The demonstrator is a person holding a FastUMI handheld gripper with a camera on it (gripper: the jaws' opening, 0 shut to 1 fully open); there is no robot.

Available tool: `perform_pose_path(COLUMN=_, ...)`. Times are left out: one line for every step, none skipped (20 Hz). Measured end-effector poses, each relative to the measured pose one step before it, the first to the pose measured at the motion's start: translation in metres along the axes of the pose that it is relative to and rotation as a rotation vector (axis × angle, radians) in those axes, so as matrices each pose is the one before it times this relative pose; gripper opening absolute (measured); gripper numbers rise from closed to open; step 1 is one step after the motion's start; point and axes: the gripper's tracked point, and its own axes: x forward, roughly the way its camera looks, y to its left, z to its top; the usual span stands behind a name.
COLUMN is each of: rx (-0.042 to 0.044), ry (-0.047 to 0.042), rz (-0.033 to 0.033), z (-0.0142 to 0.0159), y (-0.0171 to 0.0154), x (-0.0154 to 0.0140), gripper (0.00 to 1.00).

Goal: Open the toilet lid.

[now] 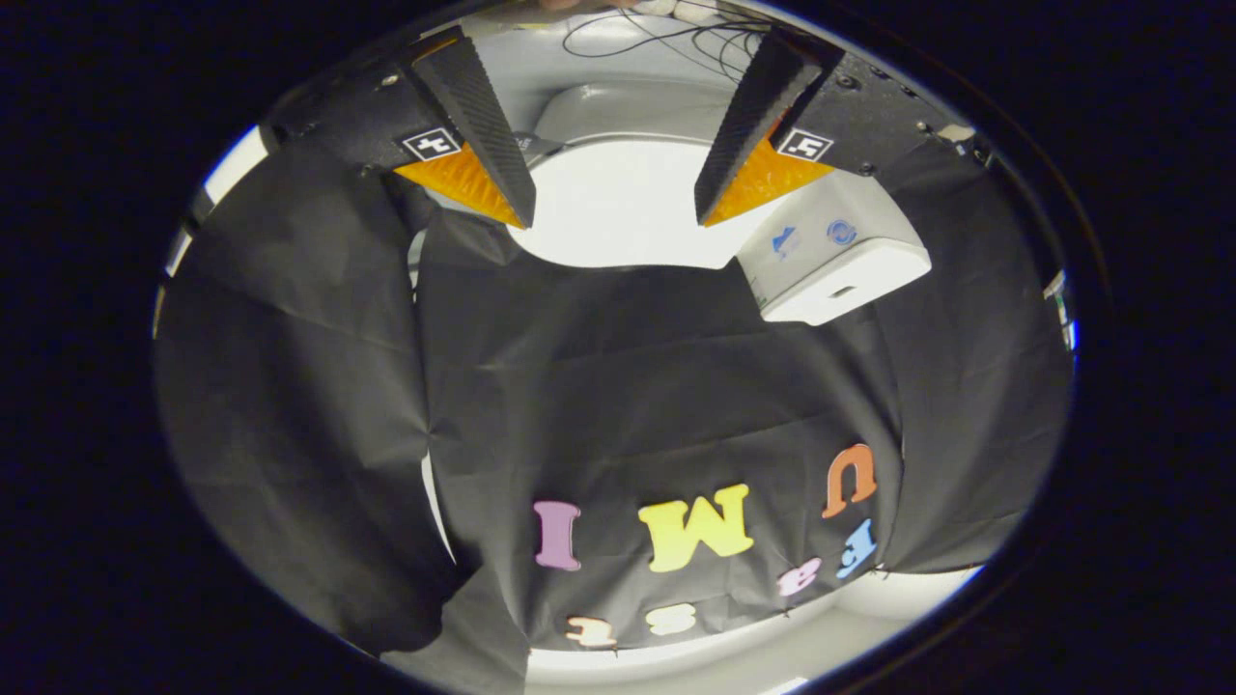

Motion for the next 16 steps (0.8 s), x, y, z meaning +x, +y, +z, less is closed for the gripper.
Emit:
perform_pose_path(rx=0.02447, ry=0.03137, rz=-0.00319, z=-0.00332, y=-0.00474, x=0.00858, gripper=1.0)
perform_pose_path(rx=0.0261, ry=0.03569, rz=0.00084, z=-0.00374, y=-0.00531, x=0.00943, gripper=1.0)
perform_pose_path(rx=0.02542, ry=0.03868, rz=-0.00647, z=-0.00365, y=-0.00619, x=0.00801, gripper=1.0)
perform_pose_path(rx=0.02677, ry=0.03979, rz=-0.00718, z=-0.00513, y=-0.00804, x=0.008, gripper=1.0)
perform_pose_path(rx=0.02659, ry=0.0352, rz=-0.00557, z=-0.00213, y=-0.0064, x=0.0061, gripper=1.0)
perform_pose_path(rx=0.02824, ry=0.02563, rz=-0.00357, z=-0.00219, y=-0.00544, x=0.00647, gripper=1.0)
perform_pose_path(rx=0.0246, ry=0.02973, rz=0.00076, z=-0.00157, y=-0.0054, x=0.00612, gripper=1.0)
perform_pose_path(rx=0.02334, ry=0.03152, rz=0.00062, z=-0.00536, y=-0.0054, x=0.00461, gripper=1.0)
perform_pose_path(rx=0.02365, ry=0.03341, rz=0.0041, z=-0.00389, y=-0.00444, x=0.00571, gripper=1.0)
perform_pose_path(rx=0.02569, ry=0.03536, rz=0.00428, z=-0.00457, y=-0.00458, x=0.00634, gripper=1.0)
perform_pose_path(rx=0.02645, ry=0.01908, rz=0.00778, z=-0.00247, y=-0.00421, x=0.00579, gripper=1.0)
perform_pose_path(rx=0.02195, ry=0.01858, rz=0.00897, z=-0.00194, y=-0.00165, x=0.00454, gripper=0.99)
perform_pose_path(rx=0.01985, ry=0.02447, rz=-0.00042, z=-0.00318, y=-0.00655, x=0.00583, gripper=0.99)
perform_pose_path(rx=0.01977, ry=0.02486, rz=-0.00158, z=-0.00439, y=-0.00815, x=0.00545, gripper=0.99)
perform_pose_path(rx=0.02515, ry=0.01972, rz=0.00078, z=-0.00233, y=-0.00535, x=0.00536, gripper=0.99)
perform_pose_path(rx=0.02534, ry=0.01764, rz=0.00298, z=-0.00151, y=-0.00306, x=0.00347, gripper=0.99)
